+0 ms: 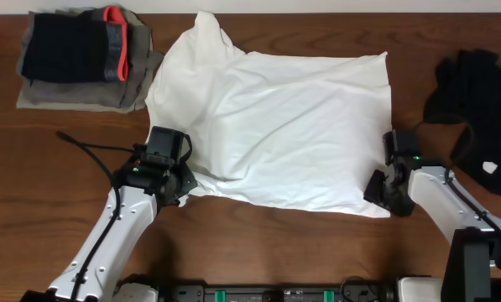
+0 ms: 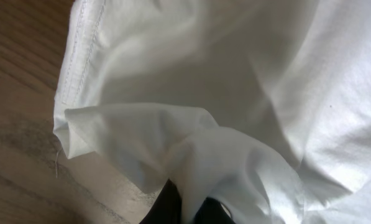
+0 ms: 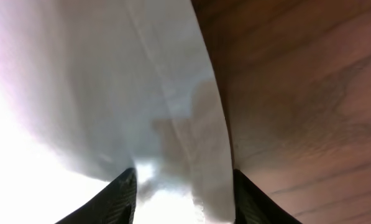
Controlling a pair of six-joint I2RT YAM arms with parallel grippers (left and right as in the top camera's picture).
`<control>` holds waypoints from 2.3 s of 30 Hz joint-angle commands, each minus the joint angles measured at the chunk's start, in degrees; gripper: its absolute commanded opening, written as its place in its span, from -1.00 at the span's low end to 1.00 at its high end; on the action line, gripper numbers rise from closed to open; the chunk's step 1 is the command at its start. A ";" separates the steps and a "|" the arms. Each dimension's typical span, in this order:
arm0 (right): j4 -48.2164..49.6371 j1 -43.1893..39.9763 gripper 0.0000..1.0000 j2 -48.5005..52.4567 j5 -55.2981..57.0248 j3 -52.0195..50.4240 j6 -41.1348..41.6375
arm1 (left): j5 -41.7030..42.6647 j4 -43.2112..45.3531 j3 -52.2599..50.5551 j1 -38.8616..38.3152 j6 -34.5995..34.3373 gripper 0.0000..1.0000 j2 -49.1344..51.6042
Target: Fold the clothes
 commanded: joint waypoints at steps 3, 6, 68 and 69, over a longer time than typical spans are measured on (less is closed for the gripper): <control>-0.11 -0.11 -0.15 -0.85 -0.68 -1.88 -0.13 | -0.87 -0.83 0.61 0.35 -0.74 -0.88 -0.15; 0.22 -0.11 -0.25 -0.85 -0.68 -2.51 -0.13 | -0.87 -1.01 0.61 0.35 -0.74 -0.88 -0.15; -8.44 -12.59 -0.92 -7.72 -4.48 12.48 -10.64 | -2.36 9.03 13.60 0.17 15.26 -0.88 6.80; -6.69 -12.66 -0.92 -7.28 -4.46 11.82 -10.73 | -2.36 10.21 13.60 0.17 15.41 -0.88 8.00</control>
